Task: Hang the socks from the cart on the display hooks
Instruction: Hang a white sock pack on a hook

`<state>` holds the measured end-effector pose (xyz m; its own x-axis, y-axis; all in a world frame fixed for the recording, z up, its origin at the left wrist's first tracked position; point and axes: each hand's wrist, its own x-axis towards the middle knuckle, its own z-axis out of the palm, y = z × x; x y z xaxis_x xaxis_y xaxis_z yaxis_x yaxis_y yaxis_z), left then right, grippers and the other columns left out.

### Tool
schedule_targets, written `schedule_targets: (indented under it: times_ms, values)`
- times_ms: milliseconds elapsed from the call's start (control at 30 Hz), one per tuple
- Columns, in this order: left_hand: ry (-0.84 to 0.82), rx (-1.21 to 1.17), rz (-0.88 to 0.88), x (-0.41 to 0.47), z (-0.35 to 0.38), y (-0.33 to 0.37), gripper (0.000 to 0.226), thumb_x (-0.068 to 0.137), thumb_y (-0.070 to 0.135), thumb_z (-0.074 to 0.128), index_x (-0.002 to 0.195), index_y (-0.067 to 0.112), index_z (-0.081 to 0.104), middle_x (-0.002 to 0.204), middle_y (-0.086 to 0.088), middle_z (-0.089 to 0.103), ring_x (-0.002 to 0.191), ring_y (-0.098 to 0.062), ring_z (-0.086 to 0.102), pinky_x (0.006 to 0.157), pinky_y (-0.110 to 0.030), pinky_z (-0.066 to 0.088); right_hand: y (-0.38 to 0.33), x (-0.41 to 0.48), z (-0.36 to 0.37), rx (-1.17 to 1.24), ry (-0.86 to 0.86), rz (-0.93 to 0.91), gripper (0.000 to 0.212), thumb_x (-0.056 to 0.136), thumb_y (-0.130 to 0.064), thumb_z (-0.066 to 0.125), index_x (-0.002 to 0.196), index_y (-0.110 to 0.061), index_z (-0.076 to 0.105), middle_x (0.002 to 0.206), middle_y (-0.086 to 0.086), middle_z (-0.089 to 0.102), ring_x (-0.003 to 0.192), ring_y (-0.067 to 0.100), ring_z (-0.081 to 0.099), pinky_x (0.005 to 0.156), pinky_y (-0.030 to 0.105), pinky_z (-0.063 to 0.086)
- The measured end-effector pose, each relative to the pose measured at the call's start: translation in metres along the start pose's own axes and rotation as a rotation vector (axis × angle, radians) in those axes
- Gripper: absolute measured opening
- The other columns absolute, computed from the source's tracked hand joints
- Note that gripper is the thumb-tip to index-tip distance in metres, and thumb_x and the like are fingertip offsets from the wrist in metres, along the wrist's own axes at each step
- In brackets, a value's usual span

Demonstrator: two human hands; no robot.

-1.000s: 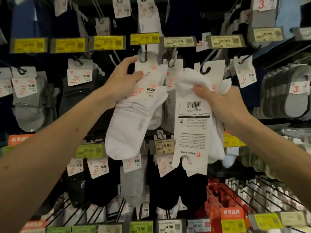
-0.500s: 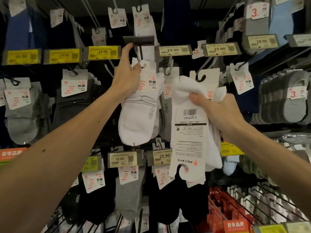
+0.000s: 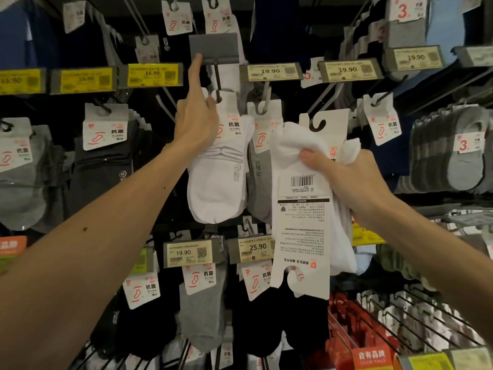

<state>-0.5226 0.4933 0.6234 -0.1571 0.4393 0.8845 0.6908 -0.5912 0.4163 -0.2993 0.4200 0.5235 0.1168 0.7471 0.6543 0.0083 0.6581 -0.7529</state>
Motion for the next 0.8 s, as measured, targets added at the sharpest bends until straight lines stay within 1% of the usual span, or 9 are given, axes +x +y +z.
schedule_targets:
  times_ms: [133, 267, 433, 500, 567, 600, 667, 733, 800]
  values:
    - [-0.013, 0.037, 0.03, -0.005, 0.003, -0.007, 0.073, 0.106, 0.013, 0.039, 0.157, 0.039, -0.005, 0.061, -0.001, 0.043, 0.05, -0.013, 0.041, 0.049, -0.031, 0.037, -0.001, -0.001, 0.003, -0.004, -0.008, 0.006, 0.012, 0.089, -0.02, 0.073, 0.098, -0.013, 0.071, 0.082, -0.003, 0.078, 0.076, 0.014, 0.076, 0.059, 0.023, 0.058]
    - [-0.02, 0.068, 0.053, -0.005, 0.004, -0.018, 0.073, 0.106, 0.018, 0.041, 0.158, 0.036, -0.007, 0.058, -0.005, 0.045, 0.048, -0.017, 0.043, 0.046, -0.03, 0.034, -0.001, -0.004, 0.004, 0.019, -0.008, 0.025, 0.014, 0.089, -0.02, 0.073, 0.1, -0.012, 0.071, 0.084, -0.001, 0.078, 0.078, 0.015, 0.076, 0.062, 0.026, 0.059]
    - [-0.05, 0.088, 0.023, -0.013, -0.001, -0.028, 0.067, 0.103, 0.025, 0.047, 0.158, 0.031, 0.008, 0.085, -0.011, 0.061, 0.071, -0.023, 0.059, 0.065, -0.037, 0.047, -0.002, -0.01, 0.002, 0.065, -0.022, 0.079, 0.017, 0.09, -0.019, 0.072, 0.104, -0.01, 0.07, 0.086, 0.001, 0.078, 0.079, 0.017, 0.076, 0.063, 0.027, 0.06]
    - [-0.074, 0.147, -0.007, -0.023, -0.008, -0.031, 0.061, 0.1, 0.027, 0.052, 0.154, 0.026, 0.022, 0.107, -0.015, 0.062, 0.094, -0.028, 0.06, 0.077, -0.035, 0.045, -0.002, -0.012, 0.001, 0.084, -0.018, 0.102, 0.017, 0.09, -0.018, 0.072, 0.104, -0.01, 0.07, 0.086, 0.002, 0.078, 0.08, 0.017, 0.076, 0.063, 0.026, 0.06]
    - [-0.044, 0.223, -0.006, -0.045, -0.015, -0.03, 0.054, 0.097, 0.025, 0.056, 0.146, 0.019, 0.036, 0.129, -0.016, 0.05, 0.118, -0.03, 0.049, 0.091, -0.034, 0.039, 0.0, -0.016, -0.001, 0.089, -0.012, 0.12, 0.015, 0.089, -0.018, 0.073, 0.102, -0.01, 0.071, 0.086, 0.001, 0.078, 0.079, 0.016, 0.076, 0.062, 0.025, 0.059]
    - [-0.012, 0.233, 0.038, -0.061, -0.02, -0.026, 0.049, 0.095, 0.022, 0.058, 0.141, 0.016, 0.041, 0.13, -0.015, 0.046, 0.121, -0.029, 0.044, 0.094, -0.032, 0.037, 0.001, -0.018, -0.001, 0.086, -0.011, 0.132, 0.016, 0.089, -0.019, 0.073, 0.102, -0.01, 0.071, 0.086, 0.001, 0.078, 0.079, 0.016, 0.076, 0.062, 0.025, 0.06]
    - [0.017, 0.17, 0.185, -0.099, -0.028, -0.015, 0.035, 0.093, 0.017, 0.059, 0.127, 0.015, 0.05, 0.121, -0.009, 0.046, 0.114, -0.023, 0.046, 0.093, -0.032, 0.041, 0.005, -0.023, -0.001, 0.086, -0.018, 0.164, 0.017, 0.089, -0.02, 0.073, 0.103, -0.01, 0.071, 0.088, 0.002, 0.078, 0.079, 0.016, 0.076, 0.062, 0.025, 0.06]
    - [-0.129, -0.008, 0.197, -0.14, -0.035, 0.003, 0.025, 0.096, 0.025, 0.061, 0.119, 0.021, 0.054, 0.116, 0.001, 0.049, 0.103, -0.013, 0.052, 0.083, -0.024, 0.044, 0.009, -0.027, 0.001, 0.097, -0.032, 0.194, 0.016, 0.089, -0.02, 0.073, 0.101, -0.011, 0.071, 0.088, 0.003, 0.078, 0.079, 0.017, 0.076, 0.06, 0.025, 0.06]
    - [-0.386, -0.198, -0.034, -0.169, -0.039, 0.025, 0.037, 0.092, 0.053, 0.058, 0.122, 0.034, 0.05, 0.117, 0.008, 0.055, 0.102, -0.005, 0.058, 0.079, -0.02, 0.046, 0.013, -0.03, 0.007, 0.11, -0.035, 0.211, 0.015, 0.089, -0.019, 0.073, 0.101, -0.011, 0.071, 0.088, 0.003, 0.078, 0.08, 0.017, 0.076, 0.061, 0.025, 0.06]
